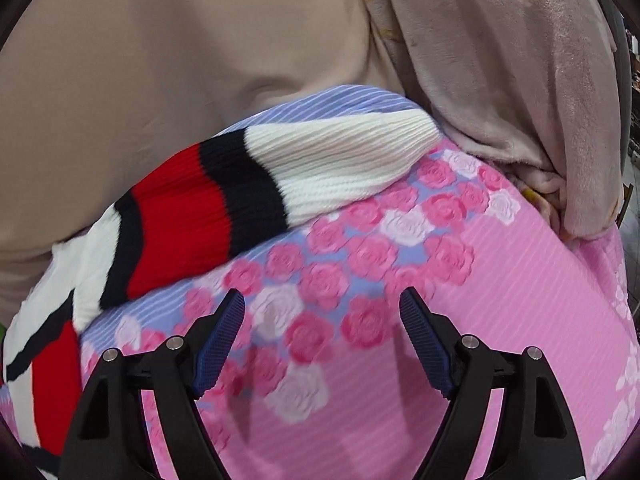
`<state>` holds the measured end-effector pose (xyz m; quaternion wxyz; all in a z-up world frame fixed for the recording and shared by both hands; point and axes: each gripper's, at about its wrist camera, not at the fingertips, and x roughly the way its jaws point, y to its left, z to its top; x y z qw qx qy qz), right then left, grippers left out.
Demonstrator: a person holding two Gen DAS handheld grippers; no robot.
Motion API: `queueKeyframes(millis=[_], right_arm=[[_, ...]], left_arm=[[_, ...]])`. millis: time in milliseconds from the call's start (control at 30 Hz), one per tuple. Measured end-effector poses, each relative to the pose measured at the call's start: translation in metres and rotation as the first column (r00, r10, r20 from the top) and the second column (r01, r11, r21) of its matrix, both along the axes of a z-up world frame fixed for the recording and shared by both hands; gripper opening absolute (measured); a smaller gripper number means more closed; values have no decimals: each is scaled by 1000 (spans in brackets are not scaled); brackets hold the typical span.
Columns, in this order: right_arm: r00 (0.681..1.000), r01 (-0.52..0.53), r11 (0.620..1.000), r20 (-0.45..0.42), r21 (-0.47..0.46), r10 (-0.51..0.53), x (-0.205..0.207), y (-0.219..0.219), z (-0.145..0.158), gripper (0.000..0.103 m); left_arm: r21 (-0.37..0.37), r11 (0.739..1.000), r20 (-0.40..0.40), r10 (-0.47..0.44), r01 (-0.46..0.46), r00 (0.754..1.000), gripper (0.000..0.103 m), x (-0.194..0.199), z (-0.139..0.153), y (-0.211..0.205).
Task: Fold small clothes
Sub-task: 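Move the right tool to the sweater sleeve cuff and grasp it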
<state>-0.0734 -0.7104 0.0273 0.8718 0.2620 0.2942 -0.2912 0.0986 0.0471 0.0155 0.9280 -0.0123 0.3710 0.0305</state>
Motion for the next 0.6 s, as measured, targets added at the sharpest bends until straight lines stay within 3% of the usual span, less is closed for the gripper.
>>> queueKeyframes(millis=[233,300,367,400,433,533,600], right_arm=[[995,39,990,88,135,-51,23,-66,-7,77],[993,21,987,114,157,-39,35,-73,-3,67],[988,-27,986,157,164,1,49,-72,6,34],[984,-49,986,175,159,20,56,-69,12,23],[980,-75,987,193,143,47,65,-63,21,2],[959,-146,989,249,28,134,92,-28,65,1],[921,-242,970,308,-30,239,109,12,99,1]], left_arm=[[-10,1000,-28,16,-16,999,96,17,-5,6],[-27,999,-26,23,-23,999,96,22,-6,12],[-56,998,-24,19,-21,1000,96,26,-6,17],[-73,997,-24,20,-22,1000,96,29,-6,21],[-87,996,-23,18,-20,1000,95,31,-5,24],[-112,994,-13,15,-16,1000,91,36,-1,31],[-115,993,3,14,-14,1000,91,38,3,34]])
